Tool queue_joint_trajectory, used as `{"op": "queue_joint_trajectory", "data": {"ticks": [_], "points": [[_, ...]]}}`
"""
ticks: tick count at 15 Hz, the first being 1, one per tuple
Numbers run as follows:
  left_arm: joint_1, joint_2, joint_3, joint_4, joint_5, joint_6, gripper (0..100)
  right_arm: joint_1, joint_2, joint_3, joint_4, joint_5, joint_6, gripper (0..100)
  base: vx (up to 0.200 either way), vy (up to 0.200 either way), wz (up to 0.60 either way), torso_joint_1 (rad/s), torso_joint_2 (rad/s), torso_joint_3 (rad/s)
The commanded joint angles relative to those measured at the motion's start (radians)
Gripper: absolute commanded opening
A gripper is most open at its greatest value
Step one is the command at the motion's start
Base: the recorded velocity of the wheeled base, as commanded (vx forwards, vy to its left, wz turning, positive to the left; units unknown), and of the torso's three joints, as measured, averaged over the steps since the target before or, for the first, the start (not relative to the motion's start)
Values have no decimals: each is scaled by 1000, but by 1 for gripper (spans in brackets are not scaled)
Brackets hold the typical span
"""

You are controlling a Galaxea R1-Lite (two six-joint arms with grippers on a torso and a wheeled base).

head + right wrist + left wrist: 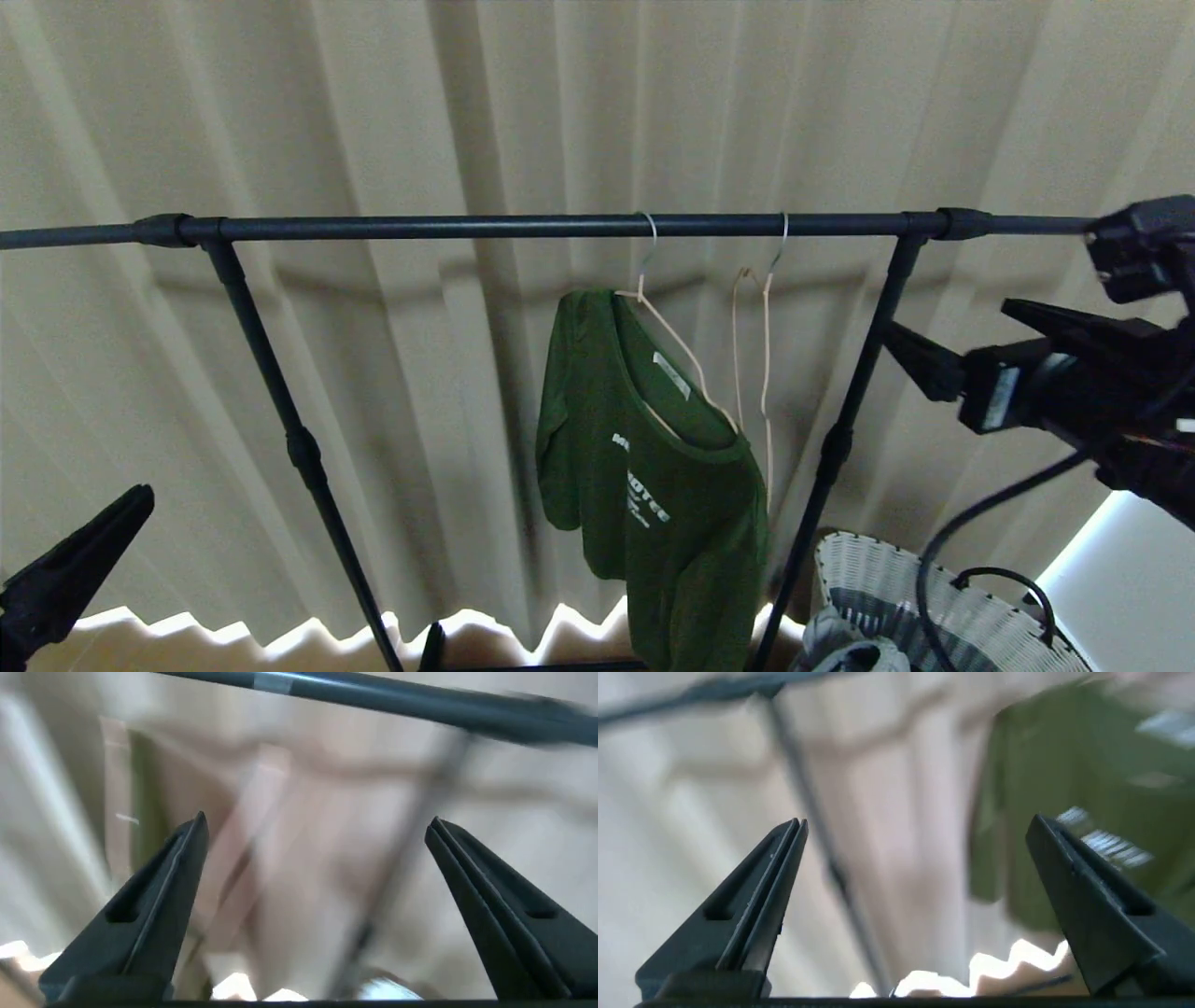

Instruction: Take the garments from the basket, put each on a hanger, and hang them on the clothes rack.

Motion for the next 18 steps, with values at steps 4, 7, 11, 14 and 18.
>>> {"op": "queue_joint_trajectory", "data": {"ticks": [4,7,11,14,18], "points": [[155,-363,33,378,-5,-91,100,-331,-354,321,57,3,-40,100,0,0,0,0,0,0],[159,-591,92,582,-2,-167,100,-426,-493,502,62,3,-37,100,0,0,0,0,0,0],[207,-703,188,582,-17,-212,100,-457,-756,585,229,6,0,100,0,0,0,0,0,0],[207,-703,292,402,-63,-206,100,-446,-1075,585,527,8,0,100,0,0,0,0,0,0],[207,-703,302,375,-160,-186,100,-443,-1243,585,582,-2,0,100,0,0,0,0,0,0]]}}
